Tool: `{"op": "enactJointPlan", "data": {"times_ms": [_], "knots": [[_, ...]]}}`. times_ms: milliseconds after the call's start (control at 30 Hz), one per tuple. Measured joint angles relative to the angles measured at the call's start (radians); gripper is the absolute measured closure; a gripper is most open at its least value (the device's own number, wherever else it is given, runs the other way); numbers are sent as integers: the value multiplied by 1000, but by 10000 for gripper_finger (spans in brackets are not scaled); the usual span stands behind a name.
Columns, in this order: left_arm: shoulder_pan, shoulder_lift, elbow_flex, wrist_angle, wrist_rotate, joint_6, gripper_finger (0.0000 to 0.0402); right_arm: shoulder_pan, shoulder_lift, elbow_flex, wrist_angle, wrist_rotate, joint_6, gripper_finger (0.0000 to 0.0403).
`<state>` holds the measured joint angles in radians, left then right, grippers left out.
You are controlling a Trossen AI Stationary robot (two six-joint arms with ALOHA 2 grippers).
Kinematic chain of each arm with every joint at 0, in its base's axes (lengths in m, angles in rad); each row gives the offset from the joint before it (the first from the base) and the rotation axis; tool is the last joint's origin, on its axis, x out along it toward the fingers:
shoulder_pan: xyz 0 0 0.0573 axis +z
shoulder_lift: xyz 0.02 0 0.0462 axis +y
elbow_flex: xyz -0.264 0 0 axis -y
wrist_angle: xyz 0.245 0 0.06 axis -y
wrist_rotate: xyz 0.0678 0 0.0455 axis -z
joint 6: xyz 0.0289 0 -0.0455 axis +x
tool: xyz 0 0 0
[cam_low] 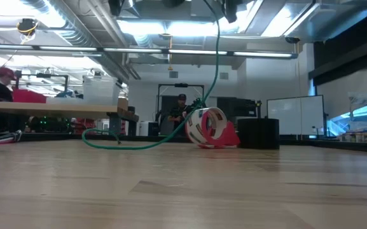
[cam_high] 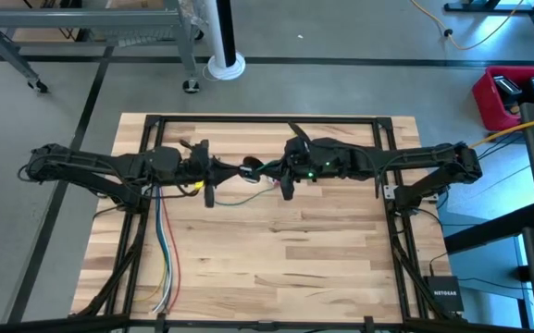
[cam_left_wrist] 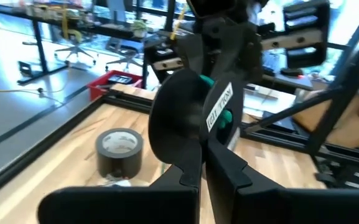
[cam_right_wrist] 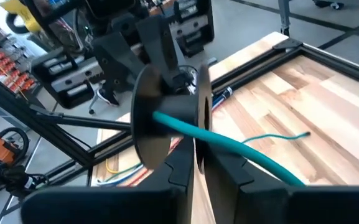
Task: Coil cords
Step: Coil the green wire on the spool
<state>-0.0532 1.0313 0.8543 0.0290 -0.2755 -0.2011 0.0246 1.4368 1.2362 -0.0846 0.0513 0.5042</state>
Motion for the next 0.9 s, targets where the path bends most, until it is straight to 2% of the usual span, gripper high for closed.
{"op": "enactJointPlan", "data": {"times_ms": [267, 500, 667, 800, 900], "knots": [[5, -32, -1, -88, -142, -2, 401, 4, -6, 0, -92, 26, 44, 364], [0, -79, -1, -145, -139, -8, 401, 2, -8, 0, -103, 35, 47, 364], [-21, -98, -1, -225, -63, -28, 401, -4, -9, 7, -103, 88, 16, 364], [-47, -98, -1, -285, 13, -53, 401, -8, -9, 37, -98, 88, -14, 364], [-70, -96, -1, -270, 70, -30, 401, -7, -9, 58, -97, 76, -24, 364]]}}
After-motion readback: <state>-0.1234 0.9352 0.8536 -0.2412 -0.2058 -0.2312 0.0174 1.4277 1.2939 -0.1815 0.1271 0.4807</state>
